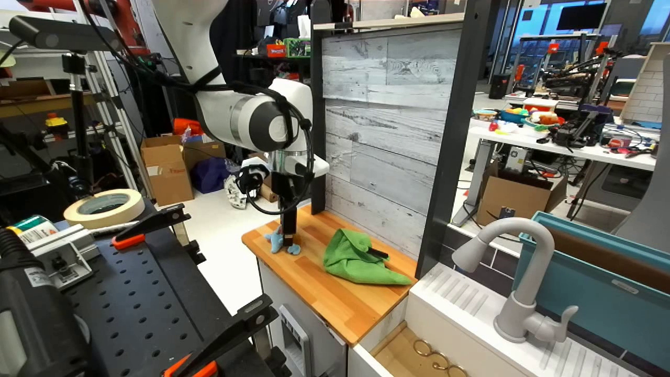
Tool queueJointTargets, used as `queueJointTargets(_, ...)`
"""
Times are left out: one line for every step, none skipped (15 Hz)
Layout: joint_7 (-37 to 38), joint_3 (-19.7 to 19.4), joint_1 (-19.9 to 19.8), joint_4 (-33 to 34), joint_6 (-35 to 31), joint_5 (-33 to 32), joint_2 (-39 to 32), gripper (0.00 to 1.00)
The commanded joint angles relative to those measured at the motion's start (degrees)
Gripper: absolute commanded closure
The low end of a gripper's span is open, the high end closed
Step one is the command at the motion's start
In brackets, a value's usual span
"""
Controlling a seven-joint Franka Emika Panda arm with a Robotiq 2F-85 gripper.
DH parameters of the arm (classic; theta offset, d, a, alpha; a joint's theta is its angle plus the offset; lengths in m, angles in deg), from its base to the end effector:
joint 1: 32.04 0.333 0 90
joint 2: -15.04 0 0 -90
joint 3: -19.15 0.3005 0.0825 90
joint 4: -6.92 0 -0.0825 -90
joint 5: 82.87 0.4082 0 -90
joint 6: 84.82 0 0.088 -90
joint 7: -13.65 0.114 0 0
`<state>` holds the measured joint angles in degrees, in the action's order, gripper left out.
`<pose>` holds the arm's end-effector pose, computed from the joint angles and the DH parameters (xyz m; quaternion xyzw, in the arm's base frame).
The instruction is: Move the plushy to the right
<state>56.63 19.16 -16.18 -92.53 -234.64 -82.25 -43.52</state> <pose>0.5768 0.1638 -0.0536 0.9685 -0.2385 -0.0634 0.0329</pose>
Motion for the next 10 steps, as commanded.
queueJointTargets(-1.2, -0.7, 0.5, 2.6, 0.7, 2.1, -1.9, 0.35)
queueJointTargets(-1.3, -0.7, 0.4, 2.8, 0.8, 2.2, -1.9, 0.44)
queueJointTargets(-1.3, -0.7, 0.3, 2.9, 1.0, 2.3, -1.8, 0.51)
queueJointTargets(-1.3, -0.8, 0.4, 2.9, 0.9, 2.3, -1.6, 0.60)
queueJointTargets(-1.2, -0.9, 0.5, 2.8, 0.6, 2.2, -1.3, 0.66)
queueJointTargets(-1.4, -0.8, 0.4, 2.4, 0.4, 2.3, -0.7, 0.73)
queueJointTargets(-1.5, -0.7, 0.2, 2.1, 0.3, 2.4, -0.2, 0.81)
queueJointTargets(-1.7, -0.5, 0.0, 1.9, 0.3, 2.6, 0.3, 0.88)
queueJointTargets(-1.9, -0.3, -0.3, 1.2, 0.3, 2.9, 1.1, 0.96)
queueJointTargets(-2.1, -0.4, -0.4, 0.7, 0.5, 3.1, 2.0, 0.99)
